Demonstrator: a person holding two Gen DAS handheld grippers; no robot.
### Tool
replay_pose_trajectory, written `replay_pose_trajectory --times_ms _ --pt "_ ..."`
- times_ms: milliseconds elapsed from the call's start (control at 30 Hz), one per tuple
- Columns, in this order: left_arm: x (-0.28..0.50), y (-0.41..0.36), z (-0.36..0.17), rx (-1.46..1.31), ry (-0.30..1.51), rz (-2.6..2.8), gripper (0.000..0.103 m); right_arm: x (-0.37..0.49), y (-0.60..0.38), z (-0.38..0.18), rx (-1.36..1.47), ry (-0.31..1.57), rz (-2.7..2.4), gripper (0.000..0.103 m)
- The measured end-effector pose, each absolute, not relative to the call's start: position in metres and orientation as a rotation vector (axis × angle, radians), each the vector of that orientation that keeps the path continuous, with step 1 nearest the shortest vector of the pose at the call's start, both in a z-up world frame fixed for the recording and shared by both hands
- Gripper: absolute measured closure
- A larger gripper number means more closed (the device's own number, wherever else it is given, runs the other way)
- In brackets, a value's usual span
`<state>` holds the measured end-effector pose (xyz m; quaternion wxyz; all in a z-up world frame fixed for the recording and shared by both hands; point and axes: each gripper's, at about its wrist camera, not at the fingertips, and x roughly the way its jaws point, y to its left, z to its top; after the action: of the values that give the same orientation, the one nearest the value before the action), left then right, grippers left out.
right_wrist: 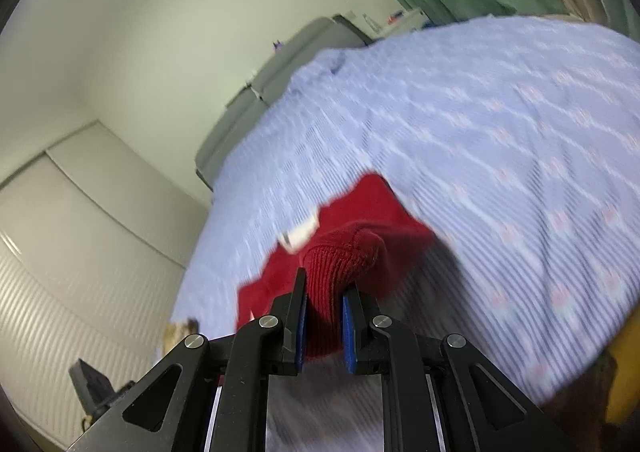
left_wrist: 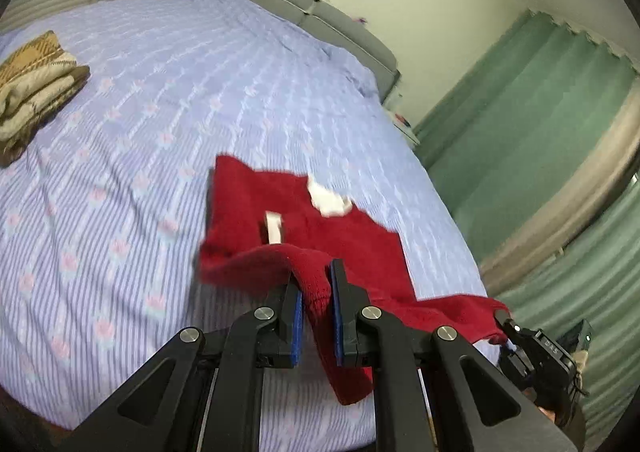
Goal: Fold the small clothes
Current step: 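Grasp the hem with the left gripper while the right gripper grasps the hem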
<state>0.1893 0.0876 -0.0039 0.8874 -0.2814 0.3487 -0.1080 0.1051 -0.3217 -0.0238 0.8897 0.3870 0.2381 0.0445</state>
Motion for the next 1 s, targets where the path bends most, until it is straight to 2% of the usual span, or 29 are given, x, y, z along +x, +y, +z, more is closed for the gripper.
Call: replay_pose_trajectory --times_ms 233,500,1000 --pt "0.265 0.094 -0.005 -0.607 0.763 -0.142 0.09 0.189 -0.325 -0.002 0.796 0.479 0.069 0.088" --pt "0.33 0.105 -0.054 -0.643 0.87 -0.039 0.089 0.283 -0.326 -0.023 0.81 0.615 0.024 0.088" --pt "0.362 0.109 -0.102 -0.619 0.965 -0.003 0.087 0.354 -0.32 -0.083 0.752 0.782 -0.044 0.088"
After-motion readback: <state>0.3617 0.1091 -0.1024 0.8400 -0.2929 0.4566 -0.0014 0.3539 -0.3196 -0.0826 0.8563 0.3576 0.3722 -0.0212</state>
